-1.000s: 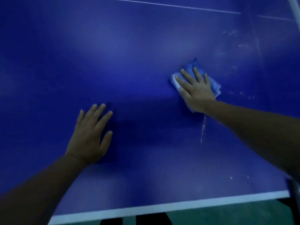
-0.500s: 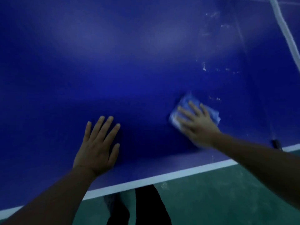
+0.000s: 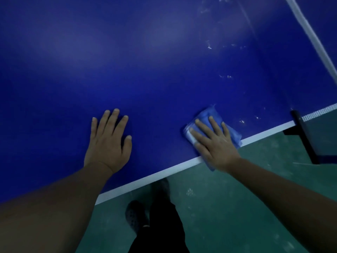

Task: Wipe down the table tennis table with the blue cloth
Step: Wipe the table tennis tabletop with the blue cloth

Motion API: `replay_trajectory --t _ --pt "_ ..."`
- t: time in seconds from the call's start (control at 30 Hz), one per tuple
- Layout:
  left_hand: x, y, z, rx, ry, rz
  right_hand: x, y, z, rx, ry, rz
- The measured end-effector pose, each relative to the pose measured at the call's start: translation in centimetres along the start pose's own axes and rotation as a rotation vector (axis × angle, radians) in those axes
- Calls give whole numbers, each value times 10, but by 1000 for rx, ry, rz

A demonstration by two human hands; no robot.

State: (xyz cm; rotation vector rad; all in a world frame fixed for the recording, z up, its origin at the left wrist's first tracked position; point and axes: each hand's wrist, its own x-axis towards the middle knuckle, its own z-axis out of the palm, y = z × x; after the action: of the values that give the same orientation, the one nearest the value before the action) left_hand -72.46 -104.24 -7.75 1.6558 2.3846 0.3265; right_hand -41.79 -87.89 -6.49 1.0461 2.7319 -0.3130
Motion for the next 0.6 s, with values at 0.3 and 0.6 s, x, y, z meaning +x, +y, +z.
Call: replay_trajectory --t 0.3,0.6 --pt "1 1 0 -8 -6 3 48 -124 19 77 167 195" --pt "1 2 -1 -7 -3 5 4 -5 2 84 114 630"
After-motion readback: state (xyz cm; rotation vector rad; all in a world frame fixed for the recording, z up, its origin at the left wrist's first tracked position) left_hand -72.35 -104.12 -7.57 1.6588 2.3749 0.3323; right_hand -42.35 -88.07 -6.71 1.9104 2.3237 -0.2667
